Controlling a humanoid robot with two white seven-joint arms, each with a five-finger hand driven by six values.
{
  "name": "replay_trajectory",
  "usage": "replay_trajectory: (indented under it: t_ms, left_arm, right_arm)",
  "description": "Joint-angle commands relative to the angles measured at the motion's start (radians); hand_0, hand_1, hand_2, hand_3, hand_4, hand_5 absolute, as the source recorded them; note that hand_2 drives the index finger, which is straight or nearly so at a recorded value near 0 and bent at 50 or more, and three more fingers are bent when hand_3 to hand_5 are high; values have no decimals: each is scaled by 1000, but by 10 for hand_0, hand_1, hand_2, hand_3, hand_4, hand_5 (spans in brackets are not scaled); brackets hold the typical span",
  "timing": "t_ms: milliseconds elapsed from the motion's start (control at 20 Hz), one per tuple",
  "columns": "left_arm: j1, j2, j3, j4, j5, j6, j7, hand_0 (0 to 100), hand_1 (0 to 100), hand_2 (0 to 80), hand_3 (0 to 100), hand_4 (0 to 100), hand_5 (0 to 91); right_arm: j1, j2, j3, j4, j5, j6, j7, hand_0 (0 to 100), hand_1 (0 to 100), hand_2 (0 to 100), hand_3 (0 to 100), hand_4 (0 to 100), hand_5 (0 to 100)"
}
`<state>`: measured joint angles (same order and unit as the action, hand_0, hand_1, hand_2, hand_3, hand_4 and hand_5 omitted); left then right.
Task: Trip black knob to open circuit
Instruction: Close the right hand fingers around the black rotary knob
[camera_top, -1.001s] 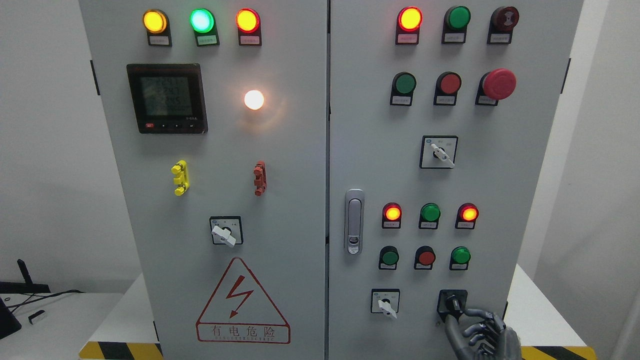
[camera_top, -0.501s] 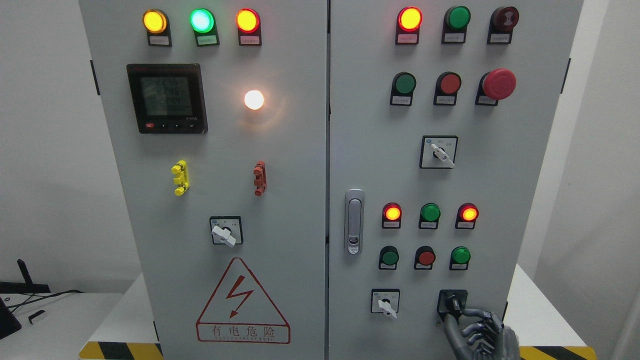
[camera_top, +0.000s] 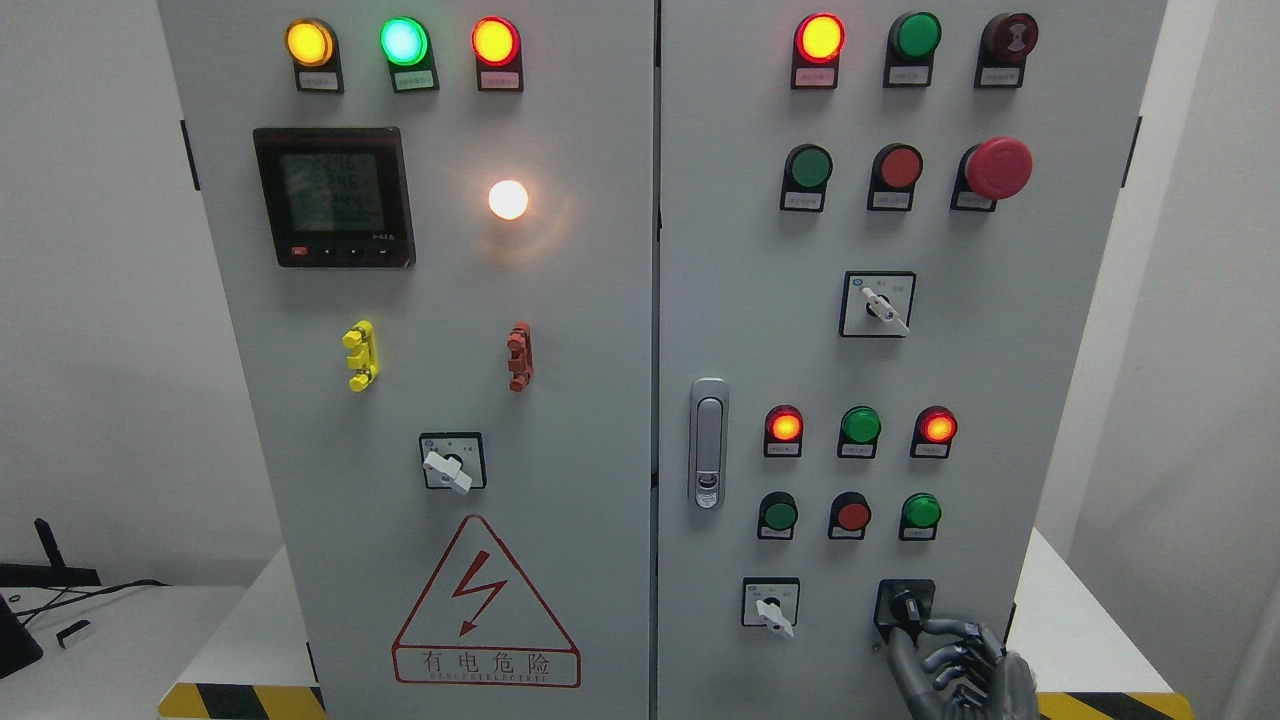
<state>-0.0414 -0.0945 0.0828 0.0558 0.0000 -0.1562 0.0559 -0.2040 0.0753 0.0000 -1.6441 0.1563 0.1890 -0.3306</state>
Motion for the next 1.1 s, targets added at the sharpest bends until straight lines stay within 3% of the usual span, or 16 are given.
replay_trajectory:
  t_ms: [0,1051]
  left_arm:
    - [0,1,0,-1,-31,0,-1,120,389,0,0,0,0]
    - [0,1,0,-1,-31,0,-1,120,389,0,0,0,0]
  right_arm:
    - [0,3,32,0,0,6,-7,271,756,490,774,857,979]
    - [0,14,45,-2,0,7,-10,285,754,500,786,861,980]
